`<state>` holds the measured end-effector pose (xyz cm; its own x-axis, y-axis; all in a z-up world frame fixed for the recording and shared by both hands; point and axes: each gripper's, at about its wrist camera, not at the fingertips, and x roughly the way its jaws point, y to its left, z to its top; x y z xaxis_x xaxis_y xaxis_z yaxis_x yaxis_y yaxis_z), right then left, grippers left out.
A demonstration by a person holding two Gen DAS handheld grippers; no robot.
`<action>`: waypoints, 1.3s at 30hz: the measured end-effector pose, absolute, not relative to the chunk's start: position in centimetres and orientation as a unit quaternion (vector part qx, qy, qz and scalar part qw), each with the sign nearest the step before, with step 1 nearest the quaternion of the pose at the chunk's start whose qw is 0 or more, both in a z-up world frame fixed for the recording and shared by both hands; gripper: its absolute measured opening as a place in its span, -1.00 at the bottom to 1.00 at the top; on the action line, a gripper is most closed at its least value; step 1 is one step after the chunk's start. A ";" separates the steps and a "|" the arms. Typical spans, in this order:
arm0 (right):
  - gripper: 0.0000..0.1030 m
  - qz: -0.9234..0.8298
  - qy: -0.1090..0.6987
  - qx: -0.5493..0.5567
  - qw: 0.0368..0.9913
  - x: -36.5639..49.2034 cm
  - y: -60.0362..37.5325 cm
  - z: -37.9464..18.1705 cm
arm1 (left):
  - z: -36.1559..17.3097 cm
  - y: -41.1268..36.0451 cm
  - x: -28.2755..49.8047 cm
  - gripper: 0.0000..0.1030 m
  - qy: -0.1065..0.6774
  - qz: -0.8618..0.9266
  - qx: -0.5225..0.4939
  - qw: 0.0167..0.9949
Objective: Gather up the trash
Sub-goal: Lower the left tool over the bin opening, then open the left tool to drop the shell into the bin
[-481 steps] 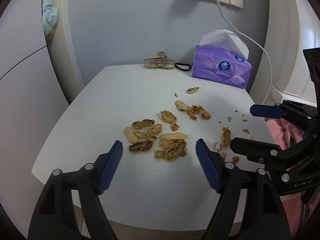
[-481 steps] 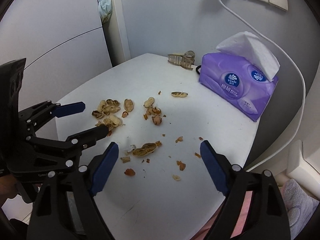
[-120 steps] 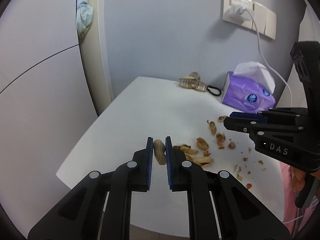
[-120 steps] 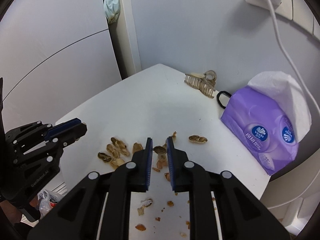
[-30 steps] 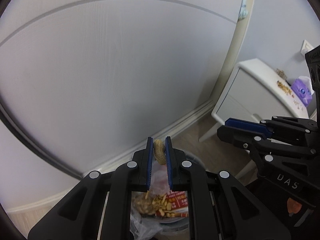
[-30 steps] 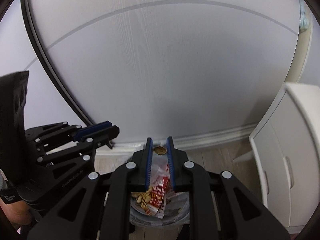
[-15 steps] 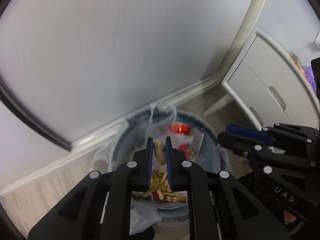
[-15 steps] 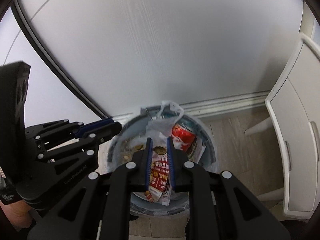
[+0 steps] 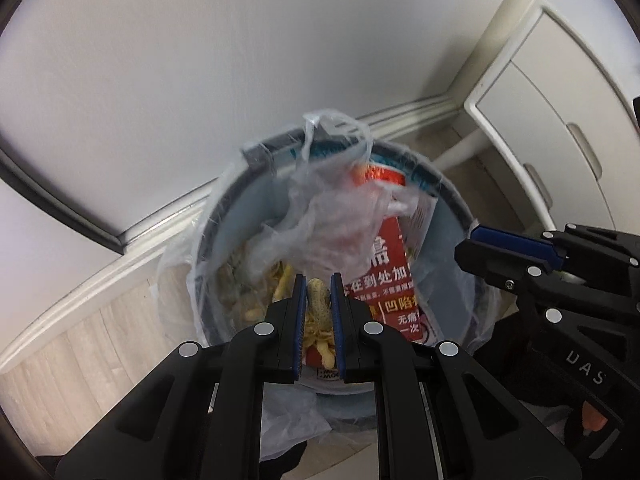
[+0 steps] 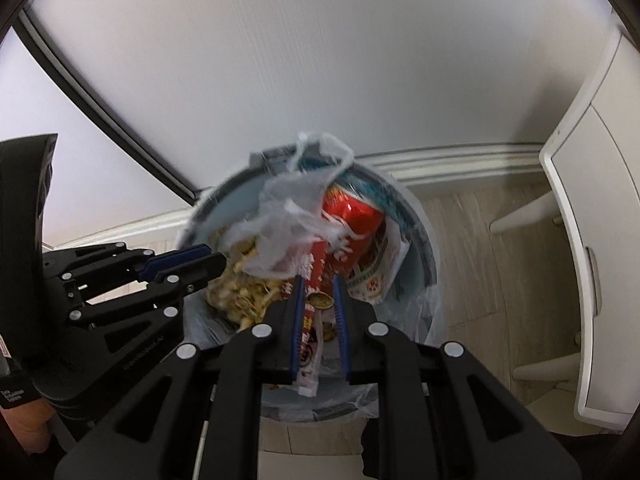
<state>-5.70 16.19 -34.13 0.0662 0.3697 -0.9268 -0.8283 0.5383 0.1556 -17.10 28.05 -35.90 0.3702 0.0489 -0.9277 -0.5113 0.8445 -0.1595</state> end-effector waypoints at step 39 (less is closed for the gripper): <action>0.77 0.377 0.494 -0.202 0.757 -4.0 13.8 -34.3 | -35.0 30.6 -18.2 0.89 0.508 0.271 -0.201 0.792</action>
